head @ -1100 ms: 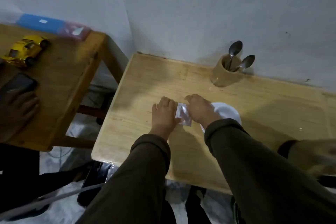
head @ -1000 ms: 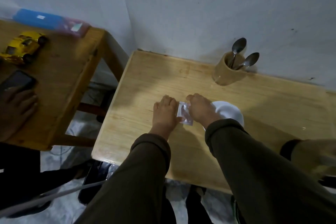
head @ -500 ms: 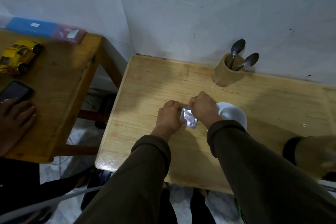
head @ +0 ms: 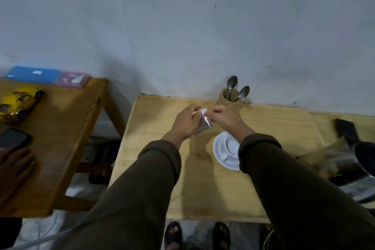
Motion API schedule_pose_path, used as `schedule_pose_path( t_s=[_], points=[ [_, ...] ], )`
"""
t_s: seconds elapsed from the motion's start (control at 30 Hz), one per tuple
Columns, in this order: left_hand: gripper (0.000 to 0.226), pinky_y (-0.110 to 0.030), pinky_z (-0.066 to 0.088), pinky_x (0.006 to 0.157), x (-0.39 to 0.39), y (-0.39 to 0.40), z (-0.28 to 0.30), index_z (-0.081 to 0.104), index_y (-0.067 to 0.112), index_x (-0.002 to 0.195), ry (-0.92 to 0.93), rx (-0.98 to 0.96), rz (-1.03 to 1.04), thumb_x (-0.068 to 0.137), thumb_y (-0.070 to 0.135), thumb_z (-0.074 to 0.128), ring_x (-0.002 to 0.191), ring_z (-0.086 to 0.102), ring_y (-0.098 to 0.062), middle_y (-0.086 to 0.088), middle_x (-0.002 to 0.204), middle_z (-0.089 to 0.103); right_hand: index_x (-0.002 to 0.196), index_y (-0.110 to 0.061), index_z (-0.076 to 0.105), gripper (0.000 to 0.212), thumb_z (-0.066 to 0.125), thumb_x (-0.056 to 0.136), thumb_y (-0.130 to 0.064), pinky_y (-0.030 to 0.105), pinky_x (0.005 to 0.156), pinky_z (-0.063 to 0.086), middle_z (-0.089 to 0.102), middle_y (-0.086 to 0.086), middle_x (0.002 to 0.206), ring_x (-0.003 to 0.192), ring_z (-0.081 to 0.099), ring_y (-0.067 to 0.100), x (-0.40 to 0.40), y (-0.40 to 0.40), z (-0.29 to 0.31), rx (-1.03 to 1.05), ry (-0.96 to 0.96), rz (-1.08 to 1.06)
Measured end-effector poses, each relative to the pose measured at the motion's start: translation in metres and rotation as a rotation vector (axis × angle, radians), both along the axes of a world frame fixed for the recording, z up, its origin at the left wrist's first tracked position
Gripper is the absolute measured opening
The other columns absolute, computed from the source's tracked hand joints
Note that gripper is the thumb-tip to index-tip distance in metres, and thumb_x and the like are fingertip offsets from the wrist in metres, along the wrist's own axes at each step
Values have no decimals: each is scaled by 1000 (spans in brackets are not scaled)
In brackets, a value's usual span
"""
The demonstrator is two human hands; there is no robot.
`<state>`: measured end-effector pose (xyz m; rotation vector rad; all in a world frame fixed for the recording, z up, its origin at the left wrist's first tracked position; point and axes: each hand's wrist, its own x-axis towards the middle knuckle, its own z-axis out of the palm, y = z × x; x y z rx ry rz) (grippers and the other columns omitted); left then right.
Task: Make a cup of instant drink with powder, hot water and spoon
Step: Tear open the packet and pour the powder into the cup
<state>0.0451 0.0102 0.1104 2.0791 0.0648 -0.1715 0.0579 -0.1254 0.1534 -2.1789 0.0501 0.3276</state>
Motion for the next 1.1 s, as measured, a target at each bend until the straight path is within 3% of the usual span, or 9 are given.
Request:
schedule_pose_path(
  t_s=[0.1, 0.2, 0.3, 0.47, 0.57, 0.67, 0.8, 0.97, 1.1],
  points=[
    [29, -24, 41, 88, 6, -6, 12, 65, 12, 115, 0, 25, -48, 98, 25, 47, 110, 61, -23, -6, 118, 68, 66, -22, 68, 17, 68, 79, -11, 29, 78, 51, 64, 0, 69, 72, 59, 14, -5, -14, 15, 98, -29, -45],
    [15, -29, 45, 79, 7, -14, 20, 64, 14, 86, -20, -24, -49, 93, 25, 55, 84, 60, -21, -8, 85, 67, 67, -24, 61, 26, 69, 77, -1, 25, 66, 47, 61, 2, 66, 61, 54, 13, -10, -29, 23, 118, -46, -58],
    [14, -25, 42, 70, 5, -24, 30, 61, 15, 79, -55, -37, -95, 90, 23, 61, 76, 55, -16, 2, 70, 60, 75, -18, 58, 25, 75, 73, 0, 26, 65, 47, 62, 7, 69, 62, 55, 11, -11, -42, 29, 136, -75, -67],
    [18, -24, 43, 74, 5, -40, 37, 72, 4, 99, -71, -82, -91, 89, 16, 63, 79, 55, -15, 1, 76, 64, 88, -5, 68, 14, 75, 76, -4, 15, 61, 46, 61, 11, 77, 71, 54, 15, -9, -61, 34, 92, -118, -36],
    [18, -24, 45, 73, 6, -53, 39, 72, 5, 100, -47, -102, -90, 89, 16, 63, 69, 56, -10, 8, 70, 62, 86, -6, 69, 10, 72, 78, -2, 23, 66, 46, 62, 11, 76, 74, 56, 18, -4, -72, 36, 80, -122, -1],
    [20, -19, 44, 68, 7, -66, 39, 73, 6, 102, -39, -73, -75, 89, 19, 63, 73, 56, -9, 1, 83, 66, 90, -2, 69, 11, 71, 79, -2, 25, 68, 47, 61, 7, 71, 75, 57, 20, 3, -82, 31, 23, -149, 19],
    [16, -20, 42, 70, 7, -81, 35, 72, 12, 93, -29, -94, -15, 92, 19, 58, 80, 55, -12, 0, 85, 66, 86, -5, 68, 7, 70, 80, -6, 28, 73, 45, 61, 11, 77, 75, 56, 20, 11, -91, 25, -39, -171, 62],
    [18, -23, 39, 61, 7, -99, 32, 65, 11, 83, 45, -216, 71, 95, 14, 51, 63, 46, -12, -5, 72, 55, 91, 0, 67, 12, 67, 83, -8, 22, 74, 38, 70, 17, 95, 80, 53, 17, 17, -98, 19, -112, -214, 99],
    [22, -15, 43, 53, 4, -110, 32, 67, 12, 78, 80, -297, 161, 94, 14, 51, 59, 49, -9, -3, 68, 57, 88, 0, 66, 9, 64, 84, -7, 23, 72, 37, 70, 16, 94, 79, 52, 16, 17, -100, 15, -175, -269, 114]
  ],
)
